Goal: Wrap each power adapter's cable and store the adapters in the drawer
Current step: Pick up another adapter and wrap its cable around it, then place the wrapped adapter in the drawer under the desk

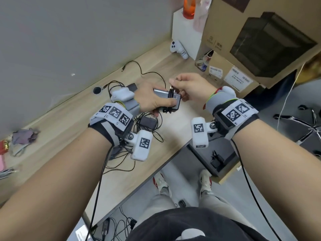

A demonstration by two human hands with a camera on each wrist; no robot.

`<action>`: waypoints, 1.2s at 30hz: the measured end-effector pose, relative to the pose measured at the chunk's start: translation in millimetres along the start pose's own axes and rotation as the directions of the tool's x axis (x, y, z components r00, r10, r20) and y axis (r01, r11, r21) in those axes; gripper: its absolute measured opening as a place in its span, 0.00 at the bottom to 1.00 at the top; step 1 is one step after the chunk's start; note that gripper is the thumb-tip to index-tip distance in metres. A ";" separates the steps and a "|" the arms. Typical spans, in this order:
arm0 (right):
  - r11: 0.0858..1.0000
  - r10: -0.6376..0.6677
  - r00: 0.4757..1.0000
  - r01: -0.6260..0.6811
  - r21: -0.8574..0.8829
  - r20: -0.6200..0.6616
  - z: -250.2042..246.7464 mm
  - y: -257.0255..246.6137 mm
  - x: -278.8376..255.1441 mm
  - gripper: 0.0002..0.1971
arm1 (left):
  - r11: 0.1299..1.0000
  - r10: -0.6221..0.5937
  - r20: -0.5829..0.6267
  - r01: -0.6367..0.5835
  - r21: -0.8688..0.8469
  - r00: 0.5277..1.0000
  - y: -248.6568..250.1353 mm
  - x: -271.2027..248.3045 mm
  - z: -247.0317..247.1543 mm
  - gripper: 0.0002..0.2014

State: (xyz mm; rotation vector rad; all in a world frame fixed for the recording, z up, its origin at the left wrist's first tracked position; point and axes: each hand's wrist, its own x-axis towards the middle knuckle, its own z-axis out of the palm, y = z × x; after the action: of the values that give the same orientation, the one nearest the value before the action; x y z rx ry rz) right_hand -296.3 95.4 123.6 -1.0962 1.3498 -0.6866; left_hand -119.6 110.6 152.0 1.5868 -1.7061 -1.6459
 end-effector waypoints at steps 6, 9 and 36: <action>0.973 0.123 0.992 -0.118 0.201 -0.012 -42.9 33.9 -19.5 0.01 | 0.999 -0.014 -0.036 0.012 -0.049 0.999 12.2 18.8 60.2 0.14; 0.969 0.142 0.989 -0.132 0.210 -0.036 -72.8 52.2 -40.5 0.08 | 0.988 -0.042 -0.084 0.029 -0.149 0.996 20.6 27.8 100.4 0.17; 0.843 0.428 0.903 -0.382 -0.380 0.043 -235.0 308.5 -69.5 0.25 | 0.903 -0.401 -0.010 0.394 -0.169 0.916 -102.5 104.0 373.9 0.24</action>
State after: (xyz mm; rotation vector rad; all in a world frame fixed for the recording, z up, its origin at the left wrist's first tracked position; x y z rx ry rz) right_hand -595.2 224.2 -98.4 -1.0680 1.5727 -0.0481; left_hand -405.1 245.6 -95.8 1.9668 -1.2390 -1.8590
